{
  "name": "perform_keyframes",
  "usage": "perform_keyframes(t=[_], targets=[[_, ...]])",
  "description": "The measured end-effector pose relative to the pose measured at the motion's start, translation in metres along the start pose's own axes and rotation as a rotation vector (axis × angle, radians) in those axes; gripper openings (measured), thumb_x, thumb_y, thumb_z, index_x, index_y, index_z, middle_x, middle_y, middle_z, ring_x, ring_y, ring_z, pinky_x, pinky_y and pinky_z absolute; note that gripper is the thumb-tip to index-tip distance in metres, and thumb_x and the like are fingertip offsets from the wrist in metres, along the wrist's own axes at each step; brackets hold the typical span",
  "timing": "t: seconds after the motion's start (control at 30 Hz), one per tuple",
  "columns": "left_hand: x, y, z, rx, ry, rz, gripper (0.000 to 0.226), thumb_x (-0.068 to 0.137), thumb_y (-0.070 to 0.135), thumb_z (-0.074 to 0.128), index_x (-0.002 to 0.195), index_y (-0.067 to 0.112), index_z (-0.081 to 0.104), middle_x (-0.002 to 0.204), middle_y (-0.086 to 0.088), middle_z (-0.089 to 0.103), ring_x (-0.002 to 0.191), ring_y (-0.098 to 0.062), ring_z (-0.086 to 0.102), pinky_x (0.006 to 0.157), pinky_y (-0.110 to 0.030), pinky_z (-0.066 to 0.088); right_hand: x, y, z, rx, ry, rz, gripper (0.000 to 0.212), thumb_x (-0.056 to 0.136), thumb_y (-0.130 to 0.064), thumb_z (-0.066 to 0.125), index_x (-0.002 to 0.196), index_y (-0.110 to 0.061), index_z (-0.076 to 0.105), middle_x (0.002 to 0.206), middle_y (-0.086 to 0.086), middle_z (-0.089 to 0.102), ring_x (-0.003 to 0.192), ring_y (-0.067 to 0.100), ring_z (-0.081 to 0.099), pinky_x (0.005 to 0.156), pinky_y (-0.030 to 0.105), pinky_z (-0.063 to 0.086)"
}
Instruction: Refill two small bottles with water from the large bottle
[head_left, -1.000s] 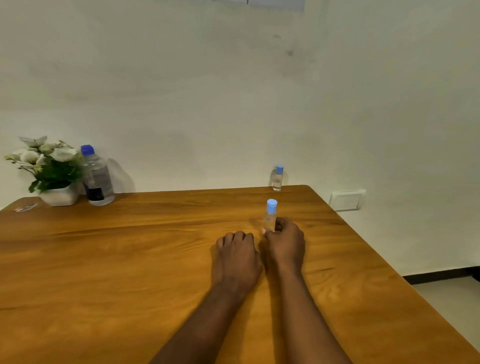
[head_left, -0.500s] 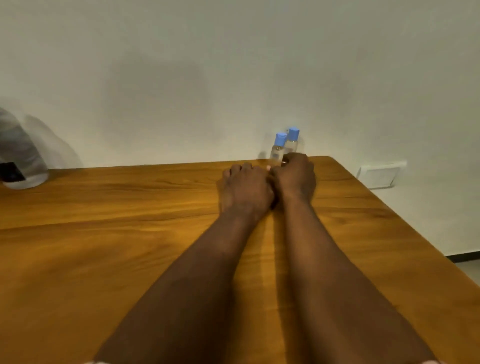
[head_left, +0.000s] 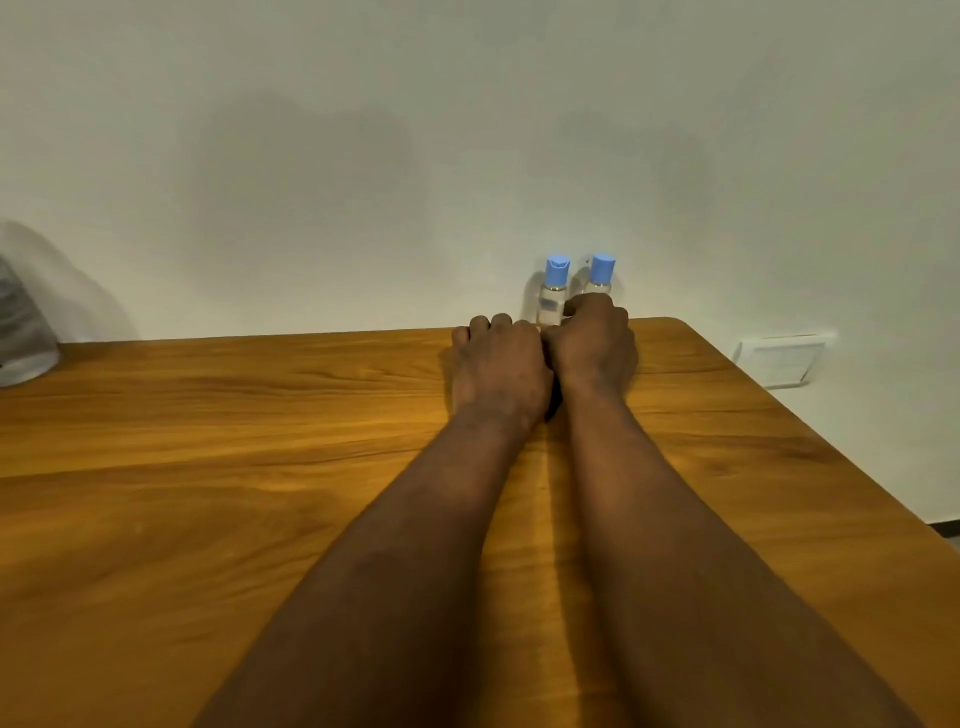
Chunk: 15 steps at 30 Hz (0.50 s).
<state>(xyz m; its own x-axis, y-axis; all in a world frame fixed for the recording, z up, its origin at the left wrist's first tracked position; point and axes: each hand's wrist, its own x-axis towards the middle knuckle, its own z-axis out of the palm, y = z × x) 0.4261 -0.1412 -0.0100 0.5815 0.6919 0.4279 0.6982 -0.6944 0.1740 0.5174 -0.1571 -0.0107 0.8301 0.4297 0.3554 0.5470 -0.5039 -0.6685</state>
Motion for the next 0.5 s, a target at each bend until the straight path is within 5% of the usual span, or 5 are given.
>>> perform_keyframes(t=[0.5], targets=[[-0.013,-0.005,-0.008,-0.091,-0.006,-0.019,0.025,0.092,0.025,0.043,0.105,0.011,0.059,0.113,-0.010,0.059,0.108,-0.028,0.049,0.092,-0.039,0.034,-0.019,0.001,-0.002,-0.001,0.052,-0.001,0.014,0.085,-0.023,0.068,0.094,-0.012,0.070,0.094,0.011,0.071,0.083,0.028,0.065,0.068,0.033,0.050]])
